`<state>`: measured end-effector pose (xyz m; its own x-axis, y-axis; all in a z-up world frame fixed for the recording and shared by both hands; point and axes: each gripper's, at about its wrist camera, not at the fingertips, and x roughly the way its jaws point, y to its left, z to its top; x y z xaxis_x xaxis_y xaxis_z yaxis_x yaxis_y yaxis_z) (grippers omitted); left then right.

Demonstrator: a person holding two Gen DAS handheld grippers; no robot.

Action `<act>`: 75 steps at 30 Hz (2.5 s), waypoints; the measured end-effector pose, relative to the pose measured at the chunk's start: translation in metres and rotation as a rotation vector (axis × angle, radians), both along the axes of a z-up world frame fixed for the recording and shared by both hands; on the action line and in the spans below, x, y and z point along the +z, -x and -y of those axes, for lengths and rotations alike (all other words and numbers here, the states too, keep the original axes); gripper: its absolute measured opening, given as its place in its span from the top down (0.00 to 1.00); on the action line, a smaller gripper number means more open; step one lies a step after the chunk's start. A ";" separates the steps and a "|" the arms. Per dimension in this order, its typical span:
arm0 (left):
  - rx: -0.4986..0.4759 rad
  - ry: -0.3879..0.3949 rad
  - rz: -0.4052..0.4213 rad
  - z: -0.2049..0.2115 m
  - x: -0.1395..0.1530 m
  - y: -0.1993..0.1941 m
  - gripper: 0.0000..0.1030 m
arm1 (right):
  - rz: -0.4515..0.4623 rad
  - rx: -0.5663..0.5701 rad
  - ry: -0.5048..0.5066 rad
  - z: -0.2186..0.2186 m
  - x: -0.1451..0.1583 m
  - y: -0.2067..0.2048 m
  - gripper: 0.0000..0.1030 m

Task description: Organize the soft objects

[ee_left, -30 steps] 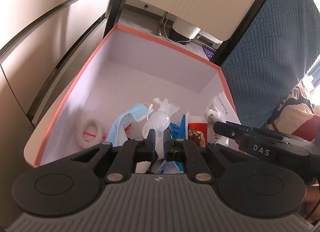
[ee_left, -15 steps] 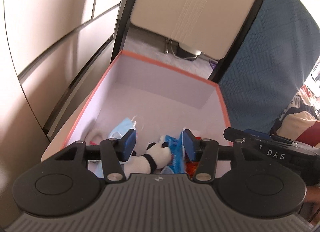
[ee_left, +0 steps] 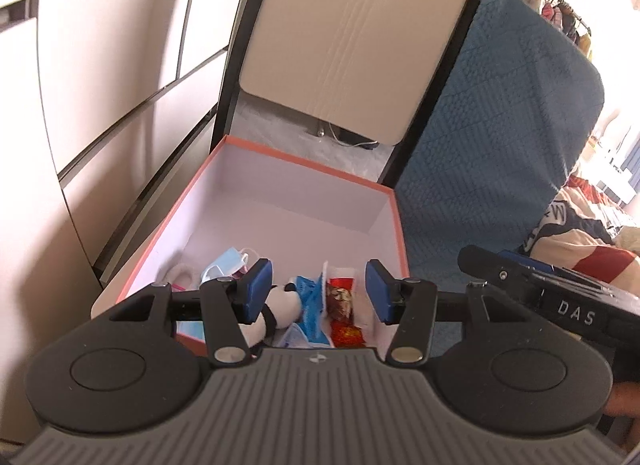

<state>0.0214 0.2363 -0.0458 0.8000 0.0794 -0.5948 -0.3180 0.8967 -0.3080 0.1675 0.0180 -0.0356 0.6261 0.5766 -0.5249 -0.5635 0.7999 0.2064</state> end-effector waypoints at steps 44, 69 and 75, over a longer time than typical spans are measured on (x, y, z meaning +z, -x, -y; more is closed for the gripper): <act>-0.007 -0.014 0.039 0.098 0.014 0.084 0.21 | 0.054 -0.051 0.009 0.107 0.013 0.095 0.33; 0.094 -0.099 -0.049 0.090 0.005 0.093 0.01 | 0.016 -0.029 0.066 0.098 0.000 0.094 0.11; 0.095 -0.110 -0.051 0.095 0.005 0.094 0.01 | 0.010 -0.036 0.070 0.098 0.000 0.093 0.11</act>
<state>-0.0728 0.1417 -0.0404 0.7547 0.2198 -0.6182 -0.4155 0.8893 -0.1910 0.0743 -0.0795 -0.0354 0.6516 0.5154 -0.5565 -0.5356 0.8322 0.1436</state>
